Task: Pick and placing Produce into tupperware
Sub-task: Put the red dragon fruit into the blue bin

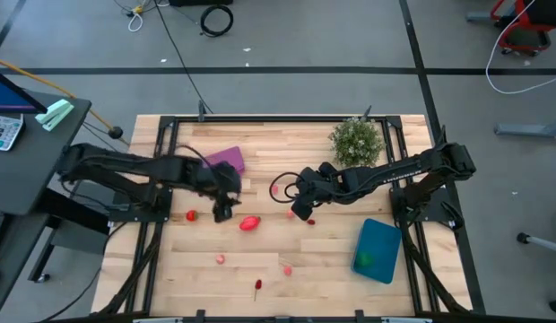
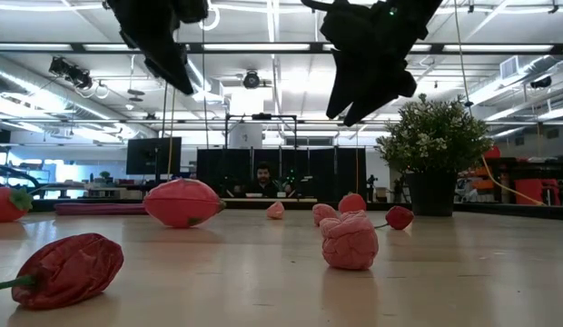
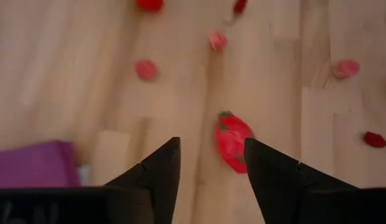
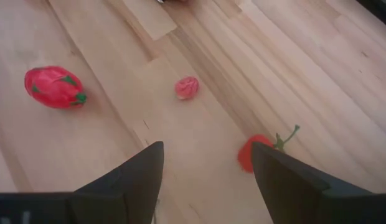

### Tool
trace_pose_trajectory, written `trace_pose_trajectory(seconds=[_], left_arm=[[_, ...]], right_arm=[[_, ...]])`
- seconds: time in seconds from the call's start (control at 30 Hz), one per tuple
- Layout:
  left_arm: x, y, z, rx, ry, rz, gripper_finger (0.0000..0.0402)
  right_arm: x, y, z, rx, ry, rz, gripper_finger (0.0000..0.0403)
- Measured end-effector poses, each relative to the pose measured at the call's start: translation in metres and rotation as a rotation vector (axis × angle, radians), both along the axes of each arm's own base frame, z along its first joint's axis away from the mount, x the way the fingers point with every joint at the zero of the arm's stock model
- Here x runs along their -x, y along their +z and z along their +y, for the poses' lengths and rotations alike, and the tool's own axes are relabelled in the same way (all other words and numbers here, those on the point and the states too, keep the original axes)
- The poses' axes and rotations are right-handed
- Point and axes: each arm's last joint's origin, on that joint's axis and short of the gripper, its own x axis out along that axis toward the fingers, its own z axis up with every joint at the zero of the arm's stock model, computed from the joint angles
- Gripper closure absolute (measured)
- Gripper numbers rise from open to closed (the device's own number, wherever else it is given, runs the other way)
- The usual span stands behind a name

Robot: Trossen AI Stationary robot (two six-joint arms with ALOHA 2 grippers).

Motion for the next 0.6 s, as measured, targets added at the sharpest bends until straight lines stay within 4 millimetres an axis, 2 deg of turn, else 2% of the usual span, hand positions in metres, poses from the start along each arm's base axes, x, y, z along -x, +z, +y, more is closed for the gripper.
trace_pose_trajectory(seconds=[0.17,0.37,0.6], left_arm=[[-0.021,-0.030,-0.016,0.060,0.055,0.098,0.0181],[-0.037,-0.062,-0.024,0.081,0.112,0.201,0.0143],[-0.051,-0.080,-0.028,0.134,0.129,0.204,0.0125]], right_arm=[[0.000,0.000,0.000,-0.039,-0.044,-0.020,0.0153],[0.000,0.000,0.002,-0.057,-0.058,-0.028,0.0153],[0.001,0.000,0.006,-0.062,-0.041,-0.027,0.0153]])
